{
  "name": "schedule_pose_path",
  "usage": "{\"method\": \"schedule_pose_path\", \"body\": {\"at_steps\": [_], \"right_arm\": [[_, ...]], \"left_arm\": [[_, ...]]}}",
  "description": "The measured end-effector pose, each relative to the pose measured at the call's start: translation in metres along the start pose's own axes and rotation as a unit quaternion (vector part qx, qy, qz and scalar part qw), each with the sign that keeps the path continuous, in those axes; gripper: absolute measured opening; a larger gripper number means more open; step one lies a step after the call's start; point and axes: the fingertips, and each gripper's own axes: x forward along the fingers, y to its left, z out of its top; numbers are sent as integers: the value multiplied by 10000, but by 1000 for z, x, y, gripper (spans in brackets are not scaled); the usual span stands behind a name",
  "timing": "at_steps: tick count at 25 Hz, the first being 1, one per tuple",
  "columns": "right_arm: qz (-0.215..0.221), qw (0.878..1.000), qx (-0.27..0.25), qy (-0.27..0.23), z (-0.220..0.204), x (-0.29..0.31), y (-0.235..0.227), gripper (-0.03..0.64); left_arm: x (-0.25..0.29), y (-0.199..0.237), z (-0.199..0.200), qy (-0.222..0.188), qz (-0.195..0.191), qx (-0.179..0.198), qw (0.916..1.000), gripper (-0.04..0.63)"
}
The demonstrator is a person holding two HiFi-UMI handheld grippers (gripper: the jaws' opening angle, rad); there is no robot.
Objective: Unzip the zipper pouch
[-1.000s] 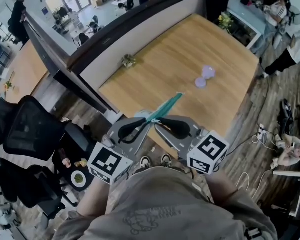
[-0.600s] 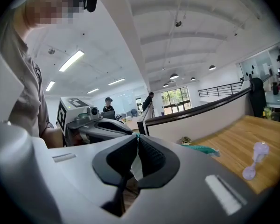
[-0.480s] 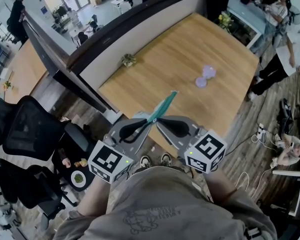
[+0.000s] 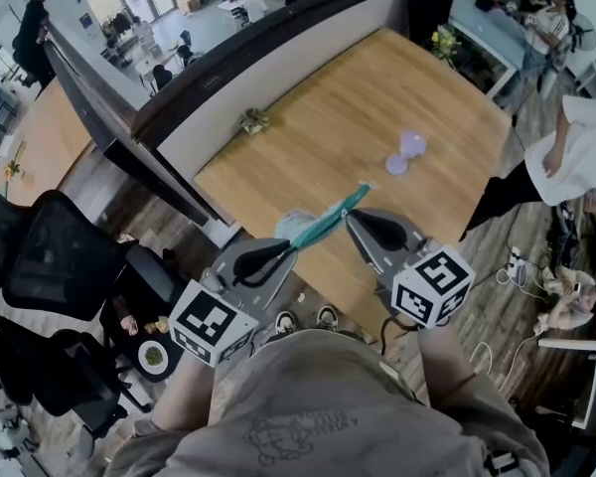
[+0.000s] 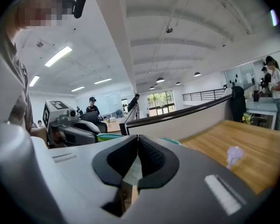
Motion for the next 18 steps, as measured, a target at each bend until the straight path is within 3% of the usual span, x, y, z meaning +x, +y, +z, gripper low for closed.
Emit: {"method": "schedule_pose_path", "body": {"at_steps": [7,12,18], "right_arm": [[-645,9977,207,-32,-3,-27,-50,14],[-569,9963,634,-96,-12,-27,-53,15],[-475,9972,563,-100,-12,-25,-49,20]], "left_arm": [[-13,10,2,-38,205,-48,9998,34],[-16,15,5,-30,313,-87,9995,34],[-17,19,9,-32,515,-82,9986,35]]}}
